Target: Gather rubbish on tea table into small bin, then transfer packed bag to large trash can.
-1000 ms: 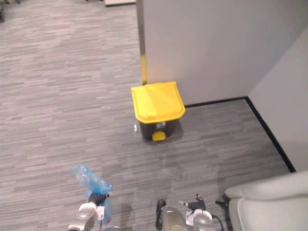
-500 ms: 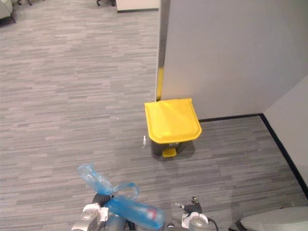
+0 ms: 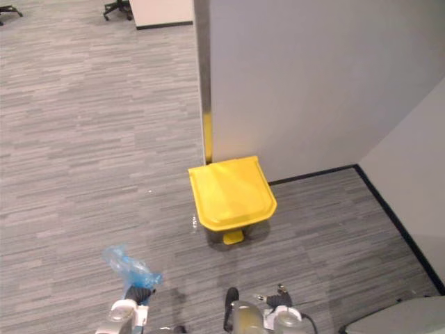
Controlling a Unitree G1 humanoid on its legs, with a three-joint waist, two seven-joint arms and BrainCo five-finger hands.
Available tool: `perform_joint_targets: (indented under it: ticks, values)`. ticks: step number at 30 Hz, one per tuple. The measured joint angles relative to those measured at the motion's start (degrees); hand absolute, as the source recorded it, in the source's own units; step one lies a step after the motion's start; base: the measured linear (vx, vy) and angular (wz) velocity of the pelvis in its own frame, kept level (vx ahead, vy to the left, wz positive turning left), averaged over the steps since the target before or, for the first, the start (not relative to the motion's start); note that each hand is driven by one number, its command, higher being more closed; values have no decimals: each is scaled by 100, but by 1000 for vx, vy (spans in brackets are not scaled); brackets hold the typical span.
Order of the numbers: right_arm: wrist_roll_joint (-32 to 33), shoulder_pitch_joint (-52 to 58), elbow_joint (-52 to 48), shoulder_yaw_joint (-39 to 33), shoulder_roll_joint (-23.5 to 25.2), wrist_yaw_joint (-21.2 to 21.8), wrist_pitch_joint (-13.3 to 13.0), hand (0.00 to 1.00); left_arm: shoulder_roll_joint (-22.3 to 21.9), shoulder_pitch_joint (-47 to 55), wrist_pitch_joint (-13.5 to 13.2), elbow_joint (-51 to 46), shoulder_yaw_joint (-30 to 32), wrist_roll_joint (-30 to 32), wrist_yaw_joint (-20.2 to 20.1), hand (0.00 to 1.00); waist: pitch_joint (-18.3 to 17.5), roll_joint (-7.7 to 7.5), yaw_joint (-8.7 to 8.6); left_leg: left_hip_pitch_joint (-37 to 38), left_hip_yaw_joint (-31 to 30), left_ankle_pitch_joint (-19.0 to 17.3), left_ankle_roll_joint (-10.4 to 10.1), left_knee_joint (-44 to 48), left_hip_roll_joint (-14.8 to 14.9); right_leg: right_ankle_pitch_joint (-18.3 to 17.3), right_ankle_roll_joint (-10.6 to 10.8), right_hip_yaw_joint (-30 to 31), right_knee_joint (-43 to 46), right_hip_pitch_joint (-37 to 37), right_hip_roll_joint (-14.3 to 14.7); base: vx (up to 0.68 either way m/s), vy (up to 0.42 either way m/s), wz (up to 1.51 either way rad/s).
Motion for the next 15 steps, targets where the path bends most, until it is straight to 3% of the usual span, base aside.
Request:
perform_joint_targets:
  ticks: [2, 3, 5, 6, 8, 9, 10, 13, 15]
  values:
    - [12, 89, -25, -86, 59, -7, 0, 0, -83, 1, 4, -14, 103, 1, 1, 100, 10, -29, 8, -113, -21, -88, -135, 727, 97, -28, -5, -94, -267, 415, 7, 242, -34, 34]
    - [27, 141, -43, -79, 75, -12, 1, 0, -144, 11, 4, -58, 105, 0, -3, 100, 16, -53, 41, -472, -22, -151, -228, 1689, 208, -51, -10, -100, -483, 697, -5, 239, 5, 31]
    - [39, 198, -146, -73, 145, -10, 4, 0, -276, 79, 3, -226, 106, -2, -9, 100, 9, -23, 140, -1065, 88, -419, -158, 3117, 513, -114, -60, -84, -656, 988, 14, 191, 82, 1]
    - [55, 235, -275, -82, 157, -10, 3, 0, -356, 159, 11, -242, 107, -2, -14, 100, -1, -3, 149, -1324, 221, -591, -53, 3318, 653, -185, -5, -83, -648, 1091, 7, 138, 114, -11]
    - [84, 227, -308, -87, 167, -6, -2, 0, -421, 209, 16, -240, 106, -2, -30, 100, 1, -10, 154, -1519, 309, -665, 14, 3072, 697, -244, 70, -51, -624, 1175, -36, 137, 168, -7]
    - [95, 265, -309, -146, 162, -5, -8, 0, -474, 287, 15, -236, 104, -2, -87, 100, -47, 37, 150, -1603, 382, -310, 63, 1954, 638, -312, 252, 15, -564, 1200, -91, 150, 211, -13]
    - [70, 298, -286, -176, 136, -10, -2, 0, -494, 299, 36, -222, 99, 30, -95, 100, -96, 123, 161, -1624, 334, -18, -3, 1542, 621, -354, 348, 69, -539, 1137, -37, 144, 189, -23]
    - [57, 370, -178, -267, 197, 1, 64, 0, -384, 332, 60, -117, 39, 99, -87, 100, -264, -132, 149, -1203, 517, 229, 142, 731, 78, -313, 578, 377, -760, 1135, -384, 145, 153, -12]
    - [83, 385, -136, -347, 187, -1, 62, 0, -291, 297, 50, -110, -32, 101, -91, 100, -271, -140, 130, -1069, 532, 278, 201, 473, -100, -236, 688, 405, -955, 1248, -489, 150, 148, -6]
